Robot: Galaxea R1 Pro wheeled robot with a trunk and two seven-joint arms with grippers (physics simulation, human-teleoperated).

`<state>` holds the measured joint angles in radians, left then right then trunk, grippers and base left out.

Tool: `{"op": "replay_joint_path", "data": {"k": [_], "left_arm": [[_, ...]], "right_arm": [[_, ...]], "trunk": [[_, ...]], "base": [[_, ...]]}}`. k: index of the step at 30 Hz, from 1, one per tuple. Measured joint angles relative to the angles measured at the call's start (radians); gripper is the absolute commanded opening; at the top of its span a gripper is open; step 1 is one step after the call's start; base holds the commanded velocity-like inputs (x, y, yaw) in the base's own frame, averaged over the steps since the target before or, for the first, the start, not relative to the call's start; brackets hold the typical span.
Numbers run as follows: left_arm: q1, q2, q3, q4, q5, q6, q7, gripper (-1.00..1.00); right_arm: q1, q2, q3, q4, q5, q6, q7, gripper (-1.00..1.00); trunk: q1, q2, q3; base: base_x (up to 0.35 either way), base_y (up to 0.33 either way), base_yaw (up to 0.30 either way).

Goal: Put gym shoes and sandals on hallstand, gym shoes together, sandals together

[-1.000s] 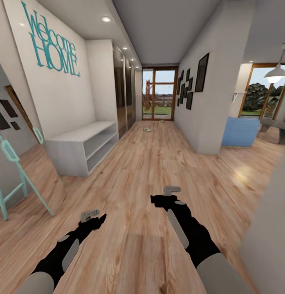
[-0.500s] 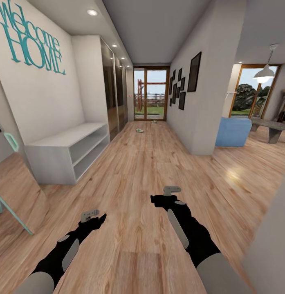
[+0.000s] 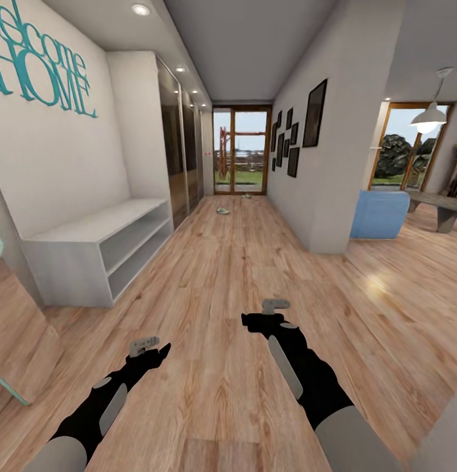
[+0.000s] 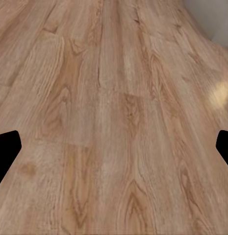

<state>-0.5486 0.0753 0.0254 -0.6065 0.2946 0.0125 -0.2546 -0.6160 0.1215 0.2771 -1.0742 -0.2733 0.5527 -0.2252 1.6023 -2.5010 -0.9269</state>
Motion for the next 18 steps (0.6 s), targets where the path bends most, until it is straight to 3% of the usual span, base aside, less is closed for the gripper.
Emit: {"op": "replay_joint_path", "data": {"k": [18], "left_arm": [[0.000, 0.000, 0.000, 0.000, 0.000, 0.000, 0.000, 1.00]], "right_arm": [[0.000, 0.000, 0.000, 0.000, 0.000, 0.000, 0.000, 1.00]], "trunk": [[0.000, 0.000, 0.000]], "base": [[0.347, 0.000, 0.000]]}}
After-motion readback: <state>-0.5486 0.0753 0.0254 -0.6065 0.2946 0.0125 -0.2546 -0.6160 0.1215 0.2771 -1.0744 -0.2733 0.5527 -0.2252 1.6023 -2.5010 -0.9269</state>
